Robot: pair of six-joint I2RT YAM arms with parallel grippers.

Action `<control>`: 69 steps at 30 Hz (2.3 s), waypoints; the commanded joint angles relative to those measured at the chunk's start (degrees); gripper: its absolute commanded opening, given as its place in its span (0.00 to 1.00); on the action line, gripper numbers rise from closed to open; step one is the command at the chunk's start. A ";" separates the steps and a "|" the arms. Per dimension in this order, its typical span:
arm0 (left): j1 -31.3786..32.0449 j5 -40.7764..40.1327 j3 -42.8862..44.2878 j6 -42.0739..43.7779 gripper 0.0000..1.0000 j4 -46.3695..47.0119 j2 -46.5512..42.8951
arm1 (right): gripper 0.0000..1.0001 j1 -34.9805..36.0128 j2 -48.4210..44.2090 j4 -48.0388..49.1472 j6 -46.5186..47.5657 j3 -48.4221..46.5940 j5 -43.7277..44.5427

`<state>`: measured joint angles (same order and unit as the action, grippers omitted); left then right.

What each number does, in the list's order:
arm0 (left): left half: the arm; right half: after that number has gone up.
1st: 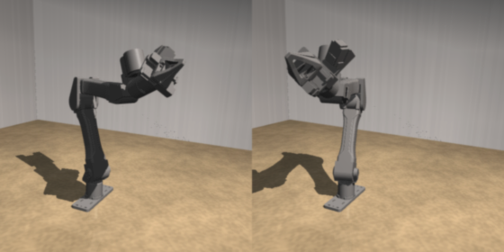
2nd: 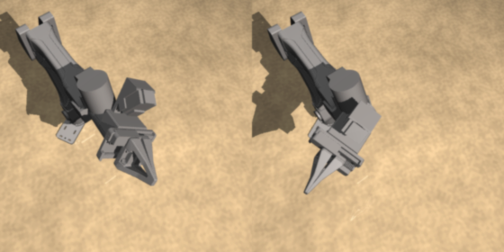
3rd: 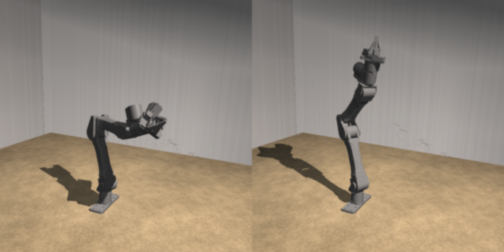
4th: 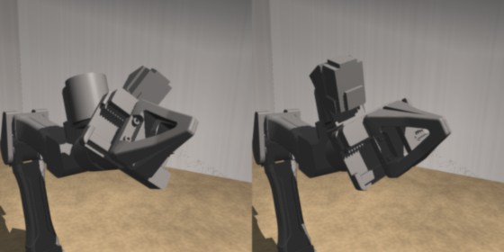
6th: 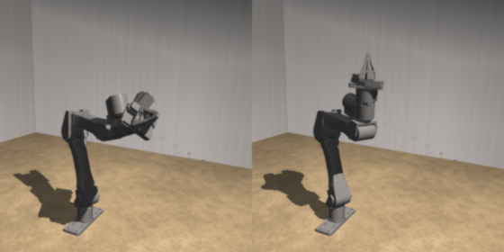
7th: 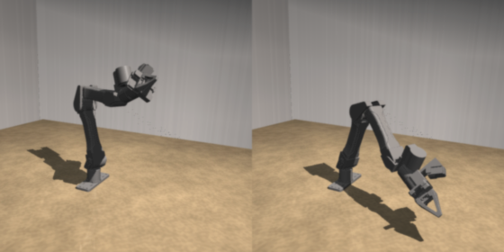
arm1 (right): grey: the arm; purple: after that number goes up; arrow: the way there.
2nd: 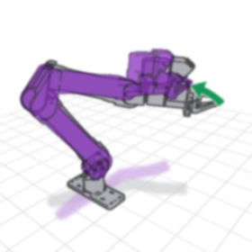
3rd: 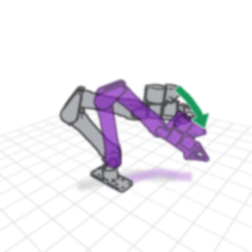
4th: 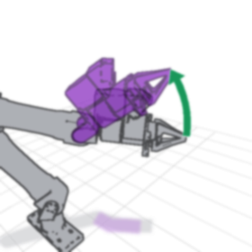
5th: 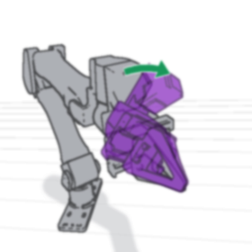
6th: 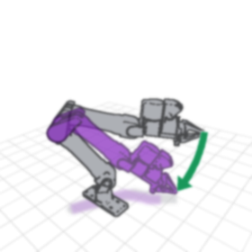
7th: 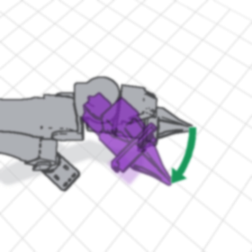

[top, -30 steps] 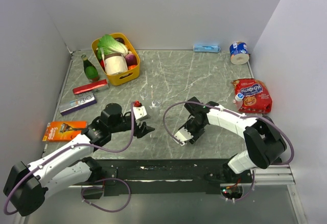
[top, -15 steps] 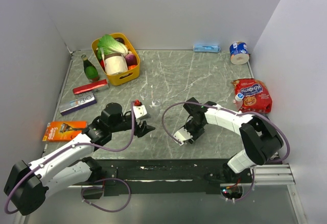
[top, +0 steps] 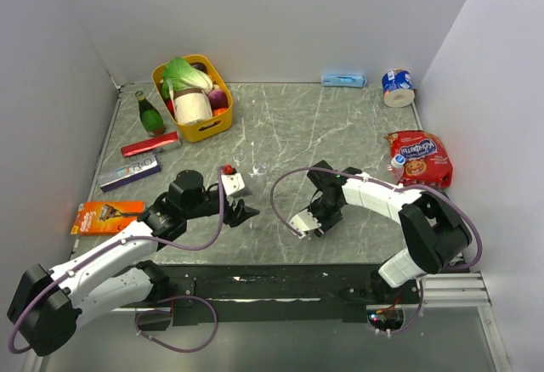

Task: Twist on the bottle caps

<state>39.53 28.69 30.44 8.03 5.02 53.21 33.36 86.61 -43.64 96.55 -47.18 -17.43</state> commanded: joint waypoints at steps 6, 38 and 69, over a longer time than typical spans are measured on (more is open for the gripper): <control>-0.15 1.81 -0.81 -1.18 0.01 3.86 0.40 | 0.46 -0.23 -1.35 0.66 -3.21 -0.46 -2.78; 6.09 7.96 -13.20 18.25 0.01 24.33 6.20 | 0.21 24.73 -13.22 -27.91 -28.00 -46.87 -7.36; 7.67 8.14 -8.99 13.06 0.01 25.04 7.61 | 0.23 30.09 -10.41 -26.59 -29.40 -45.02 -4.02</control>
<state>46.98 35.11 17.76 23.16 26.61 60.80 62.72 76.64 -69.56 69.17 -92.58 -21.78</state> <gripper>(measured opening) 0.601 0.406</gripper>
